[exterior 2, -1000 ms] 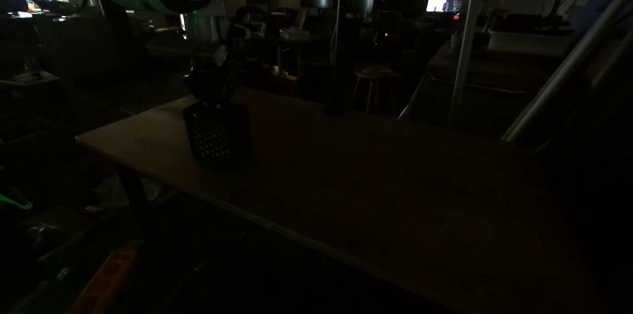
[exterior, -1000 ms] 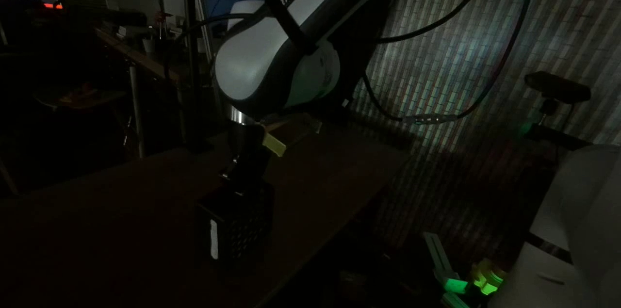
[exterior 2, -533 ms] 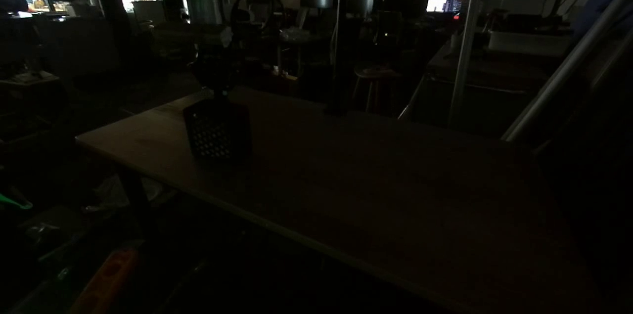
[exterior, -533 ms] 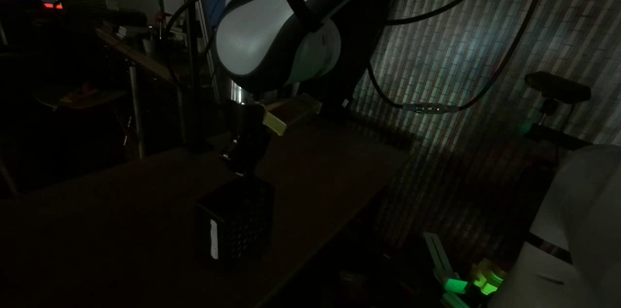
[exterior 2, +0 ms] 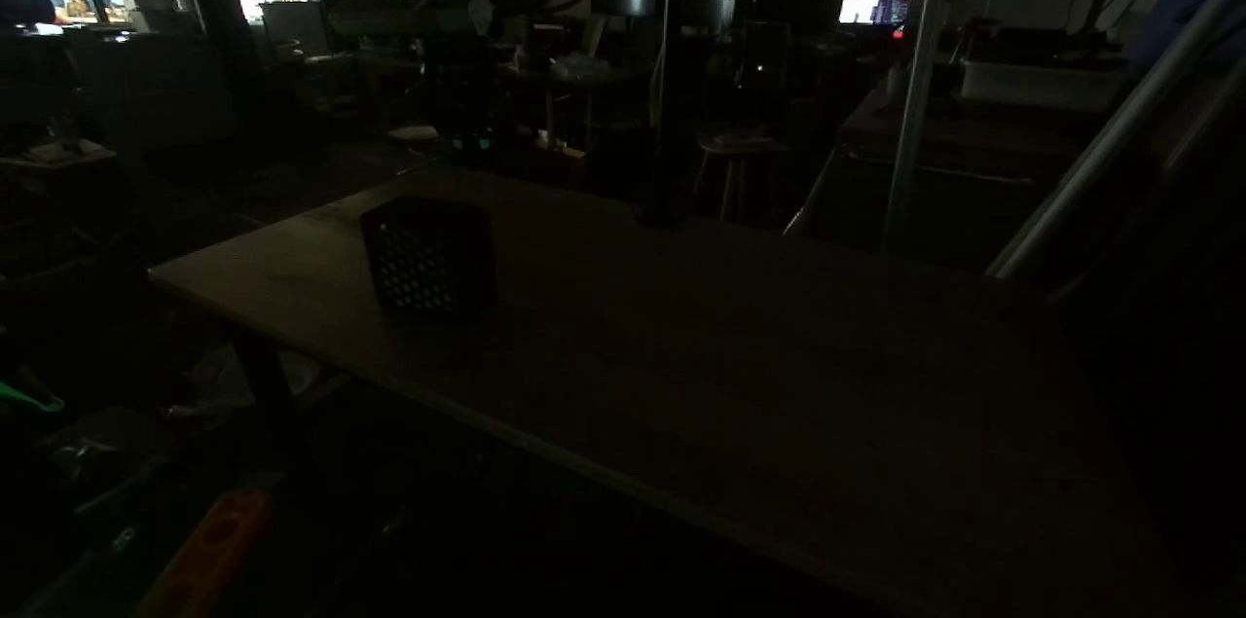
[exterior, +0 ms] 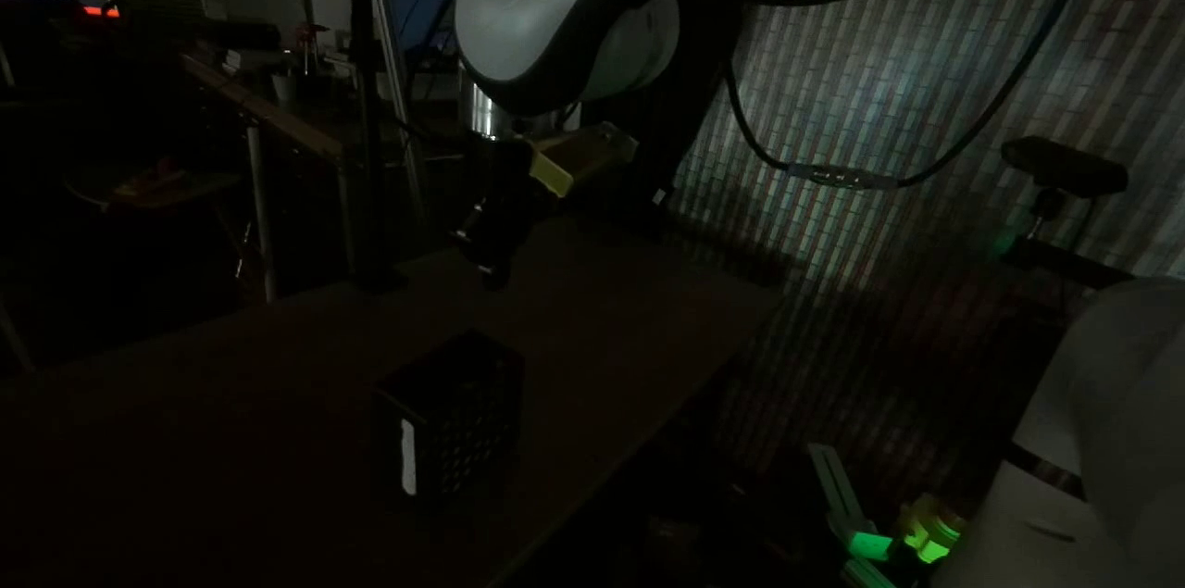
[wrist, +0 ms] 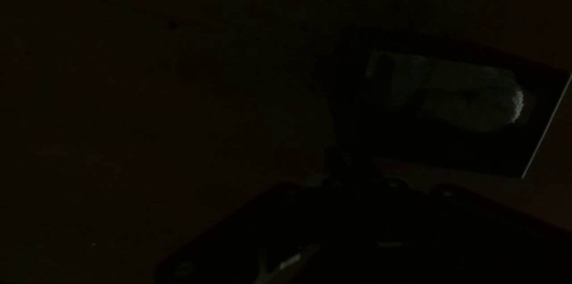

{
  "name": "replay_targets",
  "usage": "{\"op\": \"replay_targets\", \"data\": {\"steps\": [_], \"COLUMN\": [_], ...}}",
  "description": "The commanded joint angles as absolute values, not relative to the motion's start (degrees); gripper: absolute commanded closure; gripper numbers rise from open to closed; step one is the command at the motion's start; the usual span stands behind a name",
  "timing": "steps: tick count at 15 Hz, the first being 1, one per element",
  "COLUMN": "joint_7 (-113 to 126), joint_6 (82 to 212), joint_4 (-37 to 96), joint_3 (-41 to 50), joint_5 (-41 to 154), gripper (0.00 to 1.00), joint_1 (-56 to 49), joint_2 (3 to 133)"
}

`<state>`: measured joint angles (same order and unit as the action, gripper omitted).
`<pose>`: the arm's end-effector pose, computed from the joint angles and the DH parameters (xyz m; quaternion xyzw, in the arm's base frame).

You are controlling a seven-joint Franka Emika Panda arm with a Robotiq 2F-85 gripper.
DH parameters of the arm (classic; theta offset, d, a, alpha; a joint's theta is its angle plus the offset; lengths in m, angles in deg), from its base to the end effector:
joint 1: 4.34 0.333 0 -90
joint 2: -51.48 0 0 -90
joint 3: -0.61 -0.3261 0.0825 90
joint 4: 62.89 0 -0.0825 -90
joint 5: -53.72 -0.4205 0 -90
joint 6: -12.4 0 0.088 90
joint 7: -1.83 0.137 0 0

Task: Pick up the towel and put it in the box

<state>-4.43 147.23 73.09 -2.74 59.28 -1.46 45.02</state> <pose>0.5199 0.0531 0.3341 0.9882 0.1409 0.0460 0.0392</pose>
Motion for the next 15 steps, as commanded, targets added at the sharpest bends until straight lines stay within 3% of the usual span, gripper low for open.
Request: {"op": "replay_targets", "data": {"steps": [1, 5, 6, 7, 10, 15], "joint_7": [-2.20, -0.02, -2.14, -2.03, -2.04, -2.04], "joint_6": [145.56, 145.36, 146.40, 146.39, 146.39, 146.39], "joint_4": [72.28, 72.63, 72.42, 72.46, 72.63, 72.63], "joint_3": [-2.48, -2.84, -2.36, -2.37, -2.37, -2.37], "joint_5": [62.36, 64.37, 62.60, 62.65, 62.65, 62.65], "gripper": [0.88, 0.87, 0.63, 0.86, 0.65, 0.63], "joint_1": [-2.14, -2.43, -2.09, -2.09, -2.08, -2.08], "joint_2": [42.11, 40.24, 42.31, 42.15, 42.64, 42.75]}}
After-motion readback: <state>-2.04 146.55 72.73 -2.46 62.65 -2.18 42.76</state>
